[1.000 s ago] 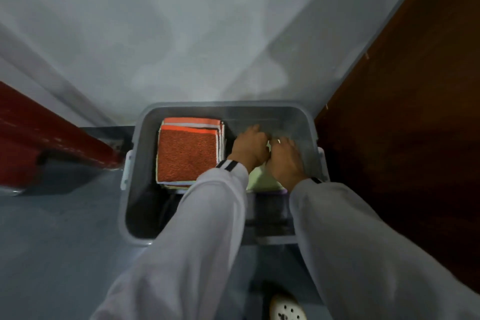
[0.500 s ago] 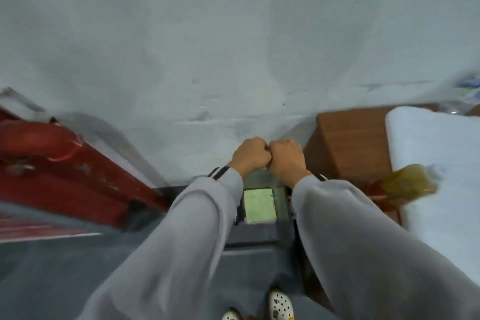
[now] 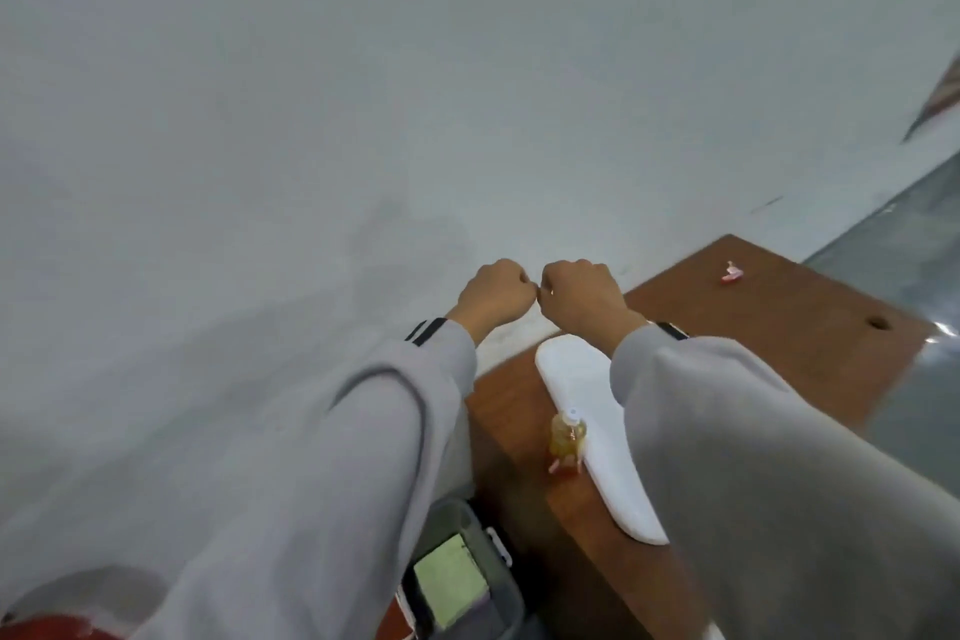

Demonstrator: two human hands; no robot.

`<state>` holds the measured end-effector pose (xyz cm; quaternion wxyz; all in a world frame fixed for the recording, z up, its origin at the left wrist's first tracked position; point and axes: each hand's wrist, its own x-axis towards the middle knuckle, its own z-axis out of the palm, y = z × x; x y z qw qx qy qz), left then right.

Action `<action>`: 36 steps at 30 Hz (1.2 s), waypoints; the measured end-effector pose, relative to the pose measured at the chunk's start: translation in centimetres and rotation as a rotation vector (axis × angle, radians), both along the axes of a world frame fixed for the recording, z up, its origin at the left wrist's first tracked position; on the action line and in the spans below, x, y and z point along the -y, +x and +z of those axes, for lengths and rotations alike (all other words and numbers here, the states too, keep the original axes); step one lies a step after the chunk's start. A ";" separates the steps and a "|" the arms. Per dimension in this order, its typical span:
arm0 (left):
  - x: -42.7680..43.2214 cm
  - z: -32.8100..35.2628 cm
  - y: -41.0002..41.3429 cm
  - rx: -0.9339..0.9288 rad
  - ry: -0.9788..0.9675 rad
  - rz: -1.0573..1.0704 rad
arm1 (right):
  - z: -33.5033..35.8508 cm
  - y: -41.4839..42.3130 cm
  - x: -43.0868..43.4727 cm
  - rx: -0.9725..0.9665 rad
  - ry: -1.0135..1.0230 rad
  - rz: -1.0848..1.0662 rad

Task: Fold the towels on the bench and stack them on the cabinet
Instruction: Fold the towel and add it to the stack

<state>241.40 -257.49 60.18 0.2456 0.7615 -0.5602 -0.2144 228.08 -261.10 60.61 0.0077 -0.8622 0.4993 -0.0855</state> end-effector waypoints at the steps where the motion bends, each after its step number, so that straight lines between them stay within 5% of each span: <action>1: 0.8 1.7 -2.7 0.008 -0.016 -0.057 | 1.4 -2.6 -0.1 0.013 -0.005 -0.044; 9: 1.8 10.1 -29.2 0.017 -0.139 -0.533 | 10.3 -29.8 -5.5 0.025 -0.060 -0.477; 16: -6.3 14.9 -56.4 -0.006 -0.252 -0.951 | 15.0 -55.9 -20.3 -0.001 -0.149 -0.896; 26: -30.1 15.5 -92.3 -0.097 -0.313 -1.419 | 15.7 -86.8 -52.4 -0.025 -0.141 -1.512; 36: -57.8 14.7 -116.1 -0.147 -0.303 -1.861 | 15.1 -102.0 -79.2 -0.077 -0.129 -1.920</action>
